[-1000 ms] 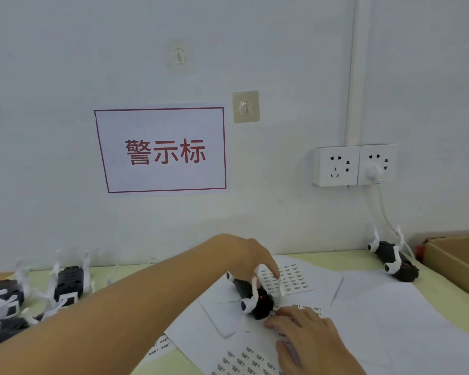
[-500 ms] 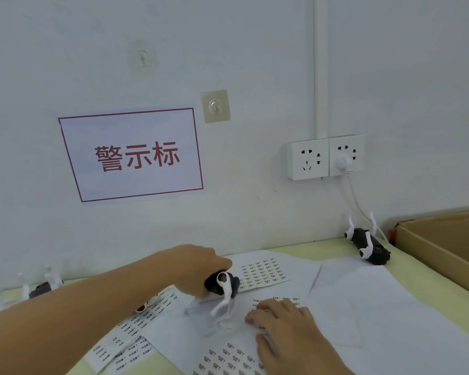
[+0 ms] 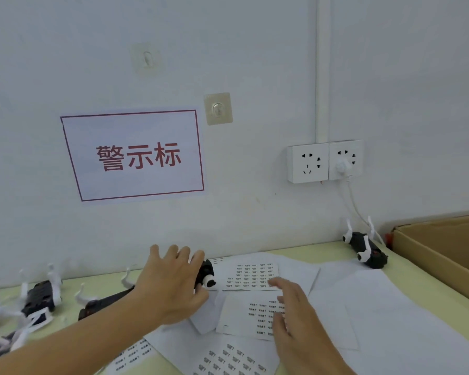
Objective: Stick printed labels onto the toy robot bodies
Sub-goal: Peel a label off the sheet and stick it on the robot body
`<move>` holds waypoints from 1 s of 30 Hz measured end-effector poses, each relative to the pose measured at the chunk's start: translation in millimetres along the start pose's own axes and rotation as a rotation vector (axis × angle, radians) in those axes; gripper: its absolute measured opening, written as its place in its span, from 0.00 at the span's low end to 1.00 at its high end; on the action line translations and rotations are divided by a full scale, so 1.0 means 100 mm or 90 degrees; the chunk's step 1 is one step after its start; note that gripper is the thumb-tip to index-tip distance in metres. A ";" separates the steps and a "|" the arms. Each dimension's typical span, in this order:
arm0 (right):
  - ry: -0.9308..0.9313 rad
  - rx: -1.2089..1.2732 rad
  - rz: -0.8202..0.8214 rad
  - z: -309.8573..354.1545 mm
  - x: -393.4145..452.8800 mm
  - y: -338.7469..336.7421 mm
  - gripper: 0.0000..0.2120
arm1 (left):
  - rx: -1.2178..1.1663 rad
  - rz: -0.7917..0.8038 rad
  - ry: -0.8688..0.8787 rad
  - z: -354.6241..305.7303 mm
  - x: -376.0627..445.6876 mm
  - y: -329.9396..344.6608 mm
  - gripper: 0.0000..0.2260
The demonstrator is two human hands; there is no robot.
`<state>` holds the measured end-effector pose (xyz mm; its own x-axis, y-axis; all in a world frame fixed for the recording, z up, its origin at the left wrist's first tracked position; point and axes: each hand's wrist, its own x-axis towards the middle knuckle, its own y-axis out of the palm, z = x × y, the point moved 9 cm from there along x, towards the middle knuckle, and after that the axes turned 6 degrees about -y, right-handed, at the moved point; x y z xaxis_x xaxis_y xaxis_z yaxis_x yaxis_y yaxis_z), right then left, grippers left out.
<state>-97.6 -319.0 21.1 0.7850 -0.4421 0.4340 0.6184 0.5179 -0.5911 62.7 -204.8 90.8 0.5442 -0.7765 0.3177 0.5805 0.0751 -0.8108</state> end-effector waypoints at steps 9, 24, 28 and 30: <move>0.198 0.250 -0.280 -0.37 -0.11 -0.43 0.23 | -0.434 -0.037 0.162 -0.86 -0.10 -0.68 0.18; 0.050 0.188 -0.381 -0.11 -0.20 -0.62 0.23 | -0.650 0.065 0.018 -1.38 -0.34 -0.08 0.18; -0.035 0.141 -0.388 0.07 -0.25 -0.63 0.15 | -0.654 0.000 -0.024 -1.29 -0.35 -0.15 0.13; -0.079 0.084 -0.359 0.20 -0.27 -0.58 0.12 | -0.668 -0.011 -0.061 -1.22 -0.33 -0.13 0.14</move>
<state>-153.8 -322.3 56.9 0.3273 -0.5902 0.7379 0.9344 0.3185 -0.1596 -36.9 -256.6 30.6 0.6125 -0.7164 0.3342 -0.2017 -0.5504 -0.8102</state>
